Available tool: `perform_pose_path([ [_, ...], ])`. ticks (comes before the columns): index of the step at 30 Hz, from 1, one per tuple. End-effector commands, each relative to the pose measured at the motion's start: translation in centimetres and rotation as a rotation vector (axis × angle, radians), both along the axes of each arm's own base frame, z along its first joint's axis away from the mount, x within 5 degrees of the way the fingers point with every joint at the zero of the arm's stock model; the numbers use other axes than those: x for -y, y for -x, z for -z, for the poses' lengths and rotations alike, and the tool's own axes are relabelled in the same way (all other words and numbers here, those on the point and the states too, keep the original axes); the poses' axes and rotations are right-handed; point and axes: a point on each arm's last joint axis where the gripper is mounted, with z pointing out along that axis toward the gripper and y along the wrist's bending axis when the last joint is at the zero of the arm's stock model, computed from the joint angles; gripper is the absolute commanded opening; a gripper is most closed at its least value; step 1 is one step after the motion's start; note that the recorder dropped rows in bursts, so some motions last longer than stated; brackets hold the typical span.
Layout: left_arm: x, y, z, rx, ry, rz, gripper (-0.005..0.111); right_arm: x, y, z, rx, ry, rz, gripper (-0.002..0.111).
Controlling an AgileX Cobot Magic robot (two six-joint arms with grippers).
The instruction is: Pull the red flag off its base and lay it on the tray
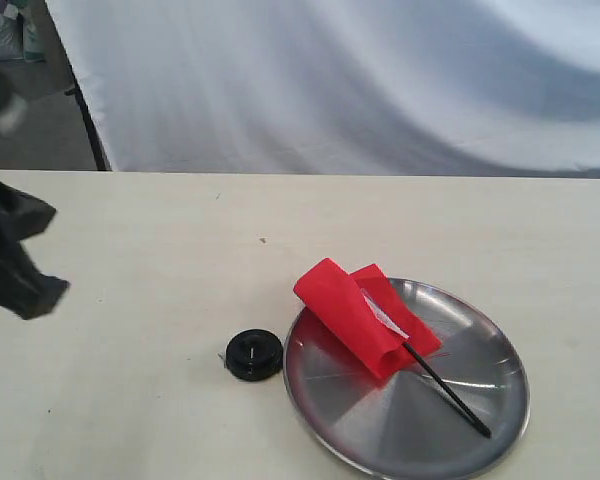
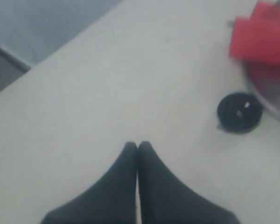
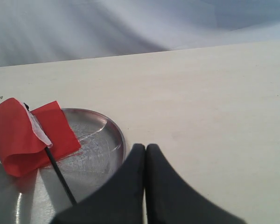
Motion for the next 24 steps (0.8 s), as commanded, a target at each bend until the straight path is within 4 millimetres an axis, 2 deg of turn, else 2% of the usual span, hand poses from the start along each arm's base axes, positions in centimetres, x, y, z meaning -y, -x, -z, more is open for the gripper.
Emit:
perform_pose_path([
  [1, -3.7, 8.3, -4.9, 0.236, 0.382, 0.076, 0.0, 0.0, 0.0, -0.1, 0.013, 0.005, 0.002, 0.0],
  [2, -5.1, 11.6, -5.8, 0.312, 0.513, 0.131, 0.0, 0.0, 0.0, -0.1, 0.013, 0.005, 0.002, 0.0],
  [4, -6.2, 14.1, -5.9, 0.372, 0.585, 0.185, 0.0, 0.0, 0.0, -0.1, 0.013, 0.005, 0.002, 0.0],
  [7, -7.7, 16.8, -5.6, 0.46, 0.642, 0.23, 0.0, 0.0, 0.0, -0.1, 0.013, 0.005, 0.002, 0.0],
  [9, -8.3, 17.7, -5.0, 0.491, 0.658, 0.235, 0.0, 0.0, 0.0, -0.1, 0.013, 0.005, 0.002, 0.0],
  [12, -8.2, 17.6, -3.2, 0.466, 0.651, 0.233, 0.0, 0.0, 0.0, -0.1, 0.013, 0.005, 0.002, 0.0],
  [17, -6.5, 15.4, 1.4, 0.353, 0.615, 0.223, 0.0, 0.0, 0.0, -0.1, 0.013, 0.005, 0.002, 0.0],
  [24, -5.3, 13.9, 5.3, 0.35, 0.645, 0.235, 0.0, 0.0, 0.0, -0.1, 0.013, 0.005, 0.002, 0.0],
])
